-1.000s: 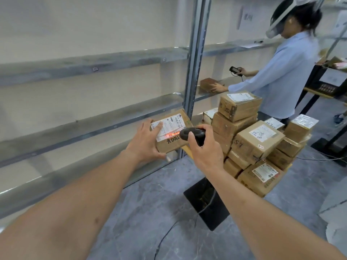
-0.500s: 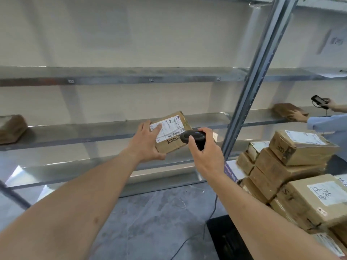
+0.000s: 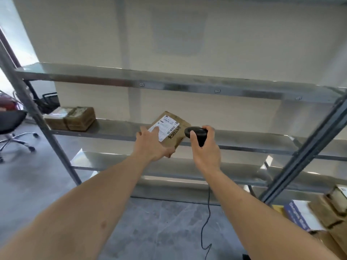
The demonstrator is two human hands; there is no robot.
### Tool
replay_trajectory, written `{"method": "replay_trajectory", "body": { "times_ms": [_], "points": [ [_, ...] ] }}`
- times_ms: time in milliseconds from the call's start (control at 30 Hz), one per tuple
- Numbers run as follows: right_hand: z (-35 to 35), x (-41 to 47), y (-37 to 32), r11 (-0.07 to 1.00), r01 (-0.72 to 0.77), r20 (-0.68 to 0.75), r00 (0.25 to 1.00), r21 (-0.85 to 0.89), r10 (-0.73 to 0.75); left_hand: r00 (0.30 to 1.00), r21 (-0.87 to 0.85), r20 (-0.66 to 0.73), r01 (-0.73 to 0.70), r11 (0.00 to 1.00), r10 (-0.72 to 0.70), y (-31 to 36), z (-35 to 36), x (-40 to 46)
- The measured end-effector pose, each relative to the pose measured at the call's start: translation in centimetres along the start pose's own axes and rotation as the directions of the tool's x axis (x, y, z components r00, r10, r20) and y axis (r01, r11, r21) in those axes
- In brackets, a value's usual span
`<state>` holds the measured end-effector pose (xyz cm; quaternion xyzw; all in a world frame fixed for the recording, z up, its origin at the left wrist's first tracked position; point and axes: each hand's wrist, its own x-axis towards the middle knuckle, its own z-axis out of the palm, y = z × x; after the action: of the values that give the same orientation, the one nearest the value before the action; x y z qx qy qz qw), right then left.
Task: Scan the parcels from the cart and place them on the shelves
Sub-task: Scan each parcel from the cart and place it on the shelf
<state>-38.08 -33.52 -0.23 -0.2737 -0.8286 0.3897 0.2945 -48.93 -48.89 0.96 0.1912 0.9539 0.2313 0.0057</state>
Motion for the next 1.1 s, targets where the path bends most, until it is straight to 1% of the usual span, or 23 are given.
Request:
{"method": "replay_trajectory", "body": {
  "times_ms": [133, 267, 567, 700, 867, 933, 1100],
  "points": [
    [7.0, 1.5, -3.4, 1.0, -0.002, 0.037, 0.999, 0.007, 0.002, 0.998, -0.001, -0.006, 0.055, 0.998, -0.055, -6.0, -2.3, 3.7],
    [14.0, 2.3, -7.0, 0.999, -0.018, 0.063, 0.998, 0.029, 0.017, 0.997, 0.005, 0.023, 0.076, 0.997, -0.076, -12.2, -4.8, 7.0],
    [27.1, 4.7, -13.5, 0.999, 0.023, 0.195, 0.98, 0.042, -0.031, 0.983, 0.041, 0.039, 0.179, 0.983, -0.181, -24.5, -8.5, 13.2],
    [33.1, 6.9, -14.7, 0.998, 0.021, 0.246, 0.969, 0.051, -0.033, 0.98, 0.048, 0.041, 0.191, 0.98, -0.193, -28.9, -8.7, 16.9],
    [41.2, 10.7, -14.9, 0.996, -0.006, 0.303, 0.953, 0.093, -0.022, 0.968, 0.092, 0.031, 0.244, 0.965, -0.247, -34.0, -7.8, 23.3],
    [44.5, 12.7, -14.7, 0.995, -0.035, 0.305, 0.952, 0.098, 0.003, 0.962, 0.111, 0.041, 0.264, 0.958, -0.27, -35.7, -7.0, 26.2],
    [51.1, 16.9, -14.3, 0.992, -0.104, 0.354, 0.932, 0.065, 0.075, 0.932, 0.093, 0.081, 0.345, 0.934, -0.353, -38.7, -4.9, 31.9]
  ]
}}
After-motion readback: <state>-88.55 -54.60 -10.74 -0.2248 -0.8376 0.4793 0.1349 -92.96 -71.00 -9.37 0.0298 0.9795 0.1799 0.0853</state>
